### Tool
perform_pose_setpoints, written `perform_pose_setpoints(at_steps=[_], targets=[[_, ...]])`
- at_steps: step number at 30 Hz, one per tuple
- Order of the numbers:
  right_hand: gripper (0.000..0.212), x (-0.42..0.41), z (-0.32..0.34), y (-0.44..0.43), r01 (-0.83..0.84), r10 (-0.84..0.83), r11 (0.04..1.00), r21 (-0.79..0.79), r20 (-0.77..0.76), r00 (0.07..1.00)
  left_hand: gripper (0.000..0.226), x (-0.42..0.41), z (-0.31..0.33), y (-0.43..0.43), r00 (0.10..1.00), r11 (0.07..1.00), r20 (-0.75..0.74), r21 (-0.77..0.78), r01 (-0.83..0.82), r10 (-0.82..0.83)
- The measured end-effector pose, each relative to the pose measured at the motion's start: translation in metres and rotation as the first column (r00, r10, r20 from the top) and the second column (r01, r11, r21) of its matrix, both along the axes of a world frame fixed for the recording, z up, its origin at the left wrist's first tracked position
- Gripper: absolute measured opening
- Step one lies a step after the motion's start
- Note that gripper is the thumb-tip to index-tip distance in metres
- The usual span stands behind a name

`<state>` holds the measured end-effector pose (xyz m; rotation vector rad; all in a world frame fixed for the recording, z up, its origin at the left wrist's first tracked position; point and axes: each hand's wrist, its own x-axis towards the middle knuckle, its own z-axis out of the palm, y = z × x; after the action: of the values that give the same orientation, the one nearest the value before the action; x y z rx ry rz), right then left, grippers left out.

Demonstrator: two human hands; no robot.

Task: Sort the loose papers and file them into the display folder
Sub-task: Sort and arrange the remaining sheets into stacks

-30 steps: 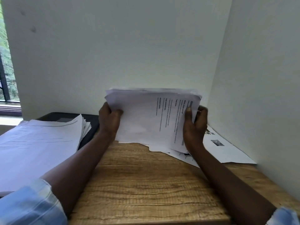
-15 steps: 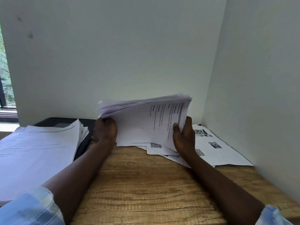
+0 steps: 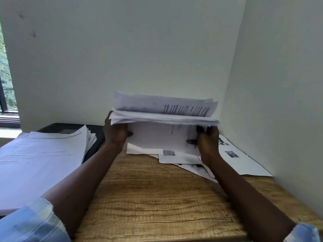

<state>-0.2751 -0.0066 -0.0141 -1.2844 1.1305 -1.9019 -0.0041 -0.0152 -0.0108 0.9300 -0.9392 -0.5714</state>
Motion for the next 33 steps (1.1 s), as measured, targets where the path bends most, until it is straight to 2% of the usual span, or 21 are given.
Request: perform_pose_setpoints(at_steps=[3,6,8,11,13,15,18,21,25,29,33], targets=[[0.012,-0.003,-0.002,-0.004,0.029,-0.029,0.999,0.018,-0.003,1.0,0.012,0.001,0.004,-0.005,0.998,0.993,0.0,0.106,0.059,-0.059],[0.017,-0.005,-0.009,-0.006,-0.003,0.007,0.992,0.122,-0.033,0.999,0.01,0.003,-0.003,-0.007,0.989,0.969,-0.041,0.198,0.146,-0.141],[0.021,-0.004,-0.015,-0.007,-0.004,0.023,0.986,0.164,-0.113,0.993,0.014,0.003,-0.007,-0.006,0.984,0.954,-0.054,0.241,0.178,-0.169],[0.02,0.0,-0.015,-0.005,0.049,-0.033,0.995,0.088,-0.181,0.983,0.021,0.002,-0.005,-0.008,0.989,0.966,-0.022,0.213,0.144,-0.143],[0.015,0.001,-0.011,-0.001,0.071,-0.068,0.997,0.014,-0.168,0.983,0.018,0.003,0.0,-0.008,0.993,0.981,-0.01,0.154,0.118,-0.118],[0.015,-0.001,-0.011,-0.002,0.061,-0.06,0.998,0.003,-0.141,0.988,0.016,0.004,0.001,-0.008,0.993,0.984,-0.005,0.131,0.121,-0.121],[0.025,-0.002,-0.021,-0.006,-0.008,0.024,0.986,0.166,-0.091,0.996,0.02,0.005,-0.011,-0.007,0.983,0.959,-0.004,0.218,0.181,-0.184],[0.017,-0.003,-0.025,-0.005,-0.031,0.05,0.975,0.221,-0.077,0.996,0.025,0.005,-0.019,-0.008,0.972,0.938,-0.027,0.257,0.232,-0.233],[0.018,-0.006,-0.019,-0.007,0.001,0.014,0.989,0.149,-0.097,0.995,0.022,0.008,-0.014,-0.009,0.975,0.961,0.042,0.184,0.207,-0.218],[0.034,-0.004,-0.013,-0.006,0.124,-0.106,0.988,0.093,-0.184,0.977,0.022,0.005,-0.013,-0.009,0.98,0.975,0.071,0.136,0.174,-0.185],[0.02,-0.003,-0.012,-0.003,0.162,-0.167,0.986,-0.042,-0.224,0.96,0.016,0.002,-0.006,-0.008,0.987,0.975,0.068,0.18,0.134,-0.148]])
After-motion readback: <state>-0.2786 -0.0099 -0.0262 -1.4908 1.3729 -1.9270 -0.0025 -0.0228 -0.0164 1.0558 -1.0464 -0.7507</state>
